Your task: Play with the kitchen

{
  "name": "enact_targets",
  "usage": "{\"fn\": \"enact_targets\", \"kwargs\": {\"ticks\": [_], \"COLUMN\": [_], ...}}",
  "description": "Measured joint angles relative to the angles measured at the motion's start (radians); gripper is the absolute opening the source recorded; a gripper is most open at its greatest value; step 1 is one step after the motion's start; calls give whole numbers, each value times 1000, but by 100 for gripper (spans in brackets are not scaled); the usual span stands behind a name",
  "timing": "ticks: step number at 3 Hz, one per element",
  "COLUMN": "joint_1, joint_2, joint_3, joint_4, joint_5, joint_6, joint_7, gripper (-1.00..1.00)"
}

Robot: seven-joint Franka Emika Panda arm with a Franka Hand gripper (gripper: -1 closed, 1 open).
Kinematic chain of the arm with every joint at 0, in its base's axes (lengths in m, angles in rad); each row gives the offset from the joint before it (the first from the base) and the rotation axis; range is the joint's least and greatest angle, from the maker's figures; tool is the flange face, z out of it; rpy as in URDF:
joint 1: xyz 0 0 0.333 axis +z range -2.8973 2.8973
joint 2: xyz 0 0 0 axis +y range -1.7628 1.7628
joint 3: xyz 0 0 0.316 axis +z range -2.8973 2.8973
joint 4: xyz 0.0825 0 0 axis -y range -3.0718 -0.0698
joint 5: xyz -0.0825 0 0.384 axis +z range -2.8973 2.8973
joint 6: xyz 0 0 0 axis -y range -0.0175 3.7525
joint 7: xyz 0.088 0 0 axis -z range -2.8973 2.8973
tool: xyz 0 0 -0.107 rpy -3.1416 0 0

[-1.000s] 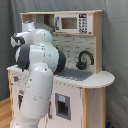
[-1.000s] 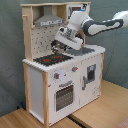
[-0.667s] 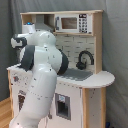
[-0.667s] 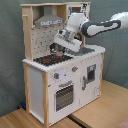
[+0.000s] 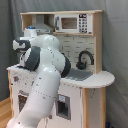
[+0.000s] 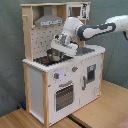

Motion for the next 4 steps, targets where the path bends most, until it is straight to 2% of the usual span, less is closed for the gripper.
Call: {"fn": "enact_targets", "kwargs": {"ticks": [2,3,4], "joint_1": [133,169,187], "joint_2": [76,103,126], "joint_3": [-87,-114,-114], "joint_4": [118,177,189], "joint_5": [-5,-5,-5], "joint_6": [-28,-67,-73], "joint_7": [8,58,66], "gripper": [-100,-100,-100]}}
